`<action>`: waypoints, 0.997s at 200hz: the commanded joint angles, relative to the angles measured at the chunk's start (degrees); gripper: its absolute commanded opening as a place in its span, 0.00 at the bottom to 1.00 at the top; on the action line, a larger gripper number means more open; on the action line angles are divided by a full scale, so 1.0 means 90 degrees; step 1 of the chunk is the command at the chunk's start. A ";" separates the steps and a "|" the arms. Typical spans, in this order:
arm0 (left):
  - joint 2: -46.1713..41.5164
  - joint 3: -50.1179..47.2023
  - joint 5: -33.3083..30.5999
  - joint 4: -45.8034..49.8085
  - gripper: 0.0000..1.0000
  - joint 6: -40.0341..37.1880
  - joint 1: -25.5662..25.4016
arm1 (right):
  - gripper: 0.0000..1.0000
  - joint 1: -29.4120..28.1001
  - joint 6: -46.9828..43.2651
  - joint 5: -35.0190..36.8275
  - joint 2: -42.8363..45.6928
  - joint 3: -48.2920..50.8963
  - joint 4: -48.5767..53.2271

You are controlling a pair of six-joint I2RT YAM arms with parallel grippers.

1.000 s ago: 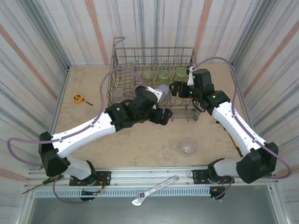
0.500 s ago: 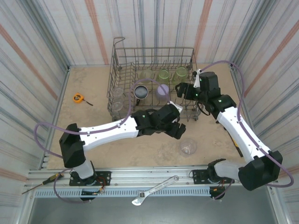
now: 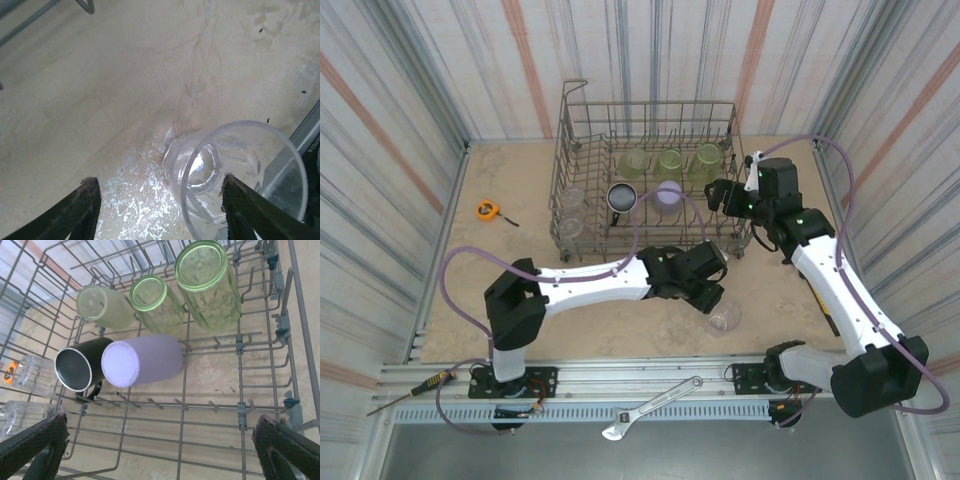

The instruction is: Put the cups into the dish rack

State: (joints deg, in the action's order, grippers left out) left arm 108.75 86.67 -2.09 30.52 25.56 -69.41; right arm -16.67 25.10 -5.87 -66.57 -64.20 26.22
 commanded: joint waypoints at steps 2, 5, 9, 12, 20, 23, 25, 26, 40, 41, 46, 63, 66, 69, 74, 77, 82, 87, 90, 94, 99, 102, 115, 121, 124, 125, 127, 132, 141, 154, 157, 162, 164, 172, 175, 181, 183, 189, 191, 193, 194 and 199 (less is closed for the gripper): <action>0.0132 0.0300 0.0124 0.0282 0.61 -0.0153 -0.0014 | 0.99 0.0065 0.0121 -0.0041 0.0167 0.0040 0.0056; 0.0149 0.0310 0.0117 0.0297 0.60 -0.0154 -0.0013 | 0.99 0.0070 0.0121 -0.0041 0.0166 0.0030 0.0056; 0.0177 0.0327 0.0136 0.0309 0.59 -0.0164 -0.0013 | 0.99 0.0075 0.0121 -0.0041 0.0167 0.0025 0.0056; 0.0198 0.0339 0.0143 0.0321 0.58 -0.0159 -0.0014 | 0.99 0.0082 0.0121 -0.0041 0.0169 0.0029 0.0056; 0.0255 0.0355 0.0171 0.0330 0.57 -0.0158 -0.0015 | 0.99 0.0084 0.0121 -0.0050 0.0154 0.0024 0.0056; 0.0264 0.0359 0.0182 0.0337 0.57 -0.0155 -0.0014 | 0.99 0.0093 0.0121 -0.0053 0.0157 0.0022 0.0056; 0.0274 0.0360 0.0202 0.0331 0.57 -0.0155 -0.0018 | 0.99 0.0099 0.0121 -0.0057 0.0154 0.0024 0.0058; 0.0283 0.0360 0.0207 0.0330 0.57 -0.0155 -0.0015 | 0.99 0.0096 0.0116 -0.0054 0.0157 0.0019 0.0057; 0.0342 0.0372 0.0237 0.0338 0.52 -0.0126 -0.0018 | 0.99 0.0109 0.0116 -0.0043 0.0160 0.0043 0.0061; 0.0345 0.0376 0.0239 0.0338 0.52 -0.0131 -0.0020 | 0.99 0.0116 0.0119 -0.0042 0.0160 0.0043 0.0058; 0.0366 0.0376 0.0242 0.0340 0.50 -0.0128 -0.0013 | 0.99 0.0114 0.0118 -0.0041 0.0164 0.0053 0.0057; 0.0440 0.0410 0.0280 0.0345 0.47 -0.0125 -0.0018 | 0.99 0.0123 0.0133 -0.0051 0.0184 0.0090 0.0059; 0.0449 0.0417 0.0286 0.0340 0.46 -0.0125 -0.0015 | 0.99 0.0124 0.0138 -0.0056 0.0184 0.0100 0.0056; 0.0464 0.0427 0.0298 0.0342 0.45 -0.0123 -0.0014 | 0.99 0.0119 0.0133 -0.0052 0.0192 0.0102 0.0056; 0.0480 0.0438 0.0326 0.0349 0.45 -0.0130 -0.0018 | 0.99 0.0123 0.0148 -0.0051 0.0194 0.0117 0.0062; 0.0497 0.0454 0.0329 0.0349 0.44 -0.0128 -0.0016 | 0.99 0.0126 0.0146 -0.0051 0.0206 0.0121 0.0056; 0.0522 0.0466 0.0357 0.0366 0.43 -0.0126 -0.0021 | 0.99 0.0128 0.0157 -0.0051 0.0199 0.0127 0.0055; 0.0547 0.0491 0.0382 0.0377 0.42 -0.0136 -0.0016 | 0.99 0.0123 0.0151 -0.0051 0.0219 0.0124 0.0046; 0.0560 0.0504 0.0390 0.0394 0.42 -0.0144 -0.0022 | 0.99 0.0123 0.0166 -0.0051 0.0218 0.0131 0.0046; 0.0577 0.0530 0.0397 0.0410 0.41 -0.0152 -0.0016 | 0.99 0.0124 0.0167 -0.0052 0.0223 0.0131 0.0054; 0.0587 0.0543 0.0391 0.0433 0.41 -0.0155 -0.0021 | 0.99 0.0124 0.0165 -0.0056 0.0227 0.0129 0.0050; 0.0600 0.0557 0.0381 0.0451 0.41 -0.0157 -0.0015 | 0.99 0.0123 0.0168 -0.0047 0.0228 0.0133 0.0046; 0.0636 0.0592 0.0342 0.0493 0.39 -0.0183 -0.0015 | 0.99 0.0125 0.0168 -0.0041 0.0228 0.0132 0.0027; 0.0656 0.0604 0.0328 0.0513 0.39 -0.0188 -0.0013 | 0.99 0.0133 0.0175 -0.0041 0.0228 0.0132 0.0017; 0.0660 0.0608 0.0311 0.0525 0.39 -0.0193 -0.0026 | 0.99 0.0133 0.0173 -0.0044 0.0228 0.0132 0.0017; 0.0661 0.0611 0.0301 0.0535 0.39 -0.0193 -0.0019 | 0.99 0.0133 0.0176 -0.0047 0.0228 0.0132 0.0022; 0.0668 0.0618 0.0296 0.0539 0.39 -0.0194 -0.0014 | 0.99 0.0133 0.0176 -0.0050 0.0228 0.0127 0.0018; 0.0685 0.0622 0.0277 0.0558 0.37 -0.0183 -0.0021 | 0.99 0.0133 0.0177 -0.0051 0.0228 0.0132 0.0007; 0.0708 0.0647 0.0271 0.0574 0.34 -0.0174 -0.0020 | 0.99 0.0133 0.0172 -0.0051 0.0228 0.0131 0.0011; 0.0734 0.0652 0.0313 0.0583 0.27 -0.0154 -0.0022 | 0.99 0.0133 0.0162 -0.0051 0.0237 0.0148 0.0007; 0.0741 0.0653 0.0315 0.0583 0.26 -0.0146 -0.0025 | 0.99 0.0133 0.0168 -0.0051 0.0230 0.0156 0.0008; 0.0756 0.0664 0.0329 0.0583 0.23 -0.0129 -0.0032 | 0.99 0.0133 0.0165 -0.0045 0.0245 0.0173 0.0009; 0.0758 0.0663 0.0327 0.0581 0.22 -0.0126 -0.0032 | 0.99 0.0135 0.0161 -0.0042 0.0249 0.0179 0.0007; 0.0776 0.0677 0.0329 0.0584 0.17 -0.0131 -0.0032 | 0.99 0.0142 0.0171 -0.0041 0.0272 0.0199 0.0015; 0.0783 0.0689 0.0327 0.0582 0.16 -0.0129 -0.0038 | 0.99 0.0143 0.0178 -0.0041 0.0281 0.0210 0.0013; 0.0787 0.0691 0.0327 0.0586 0.15 -0.0125 -0.0042 | 0.99 0.0144 0.0175 -0.0041 0.0301 0.0229 0.0007; 0.0788 0.0692 0.0329 0.0584 0.14 -0.0128 -0.0042 | 0.99 0.0141 0.0173 -0.0041 0.0305 0.0237 0.0007; 0.0789 0.0701 0.0323 0.0583 0.14 -0.0125 -0.0042 | 0.99 0.0145 0.0174 -0.0032 0.0329 0.0256 0.0008; 0.0795 0.0701 0.0328 0.0583 0.14 -0.0123 -0.0042 | 0.99 0.0143 0.0171 -0.0032 0.0341 0.0270 0.0007; 0.0797 0.0709 0.0334 0.0583 0.13 -0.0125 -0.0042 | 0.99 0.0143 0.0177 -0.0032 0.0344 0.0274 0.0007; 0.0797 0.0710 0.0332 0.0583 0.13 -0.0125 -0.0042 | 0.99 0.0143 0.0178 -0.0027 0.0350 0.0276 0.0007; 0.0807 0.0720 0.0339 0.0595 0.11 -0.0125 -0.0043 | 0.99 0.0152 0.0180 -0.0023 0.0371 0.0284 0.0010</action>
State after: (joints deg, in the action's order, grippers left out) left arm 114.76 91.55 0.56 34.30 24.67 -69.41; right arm -15.75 25.32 -6.04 -65.17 -62.59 26.20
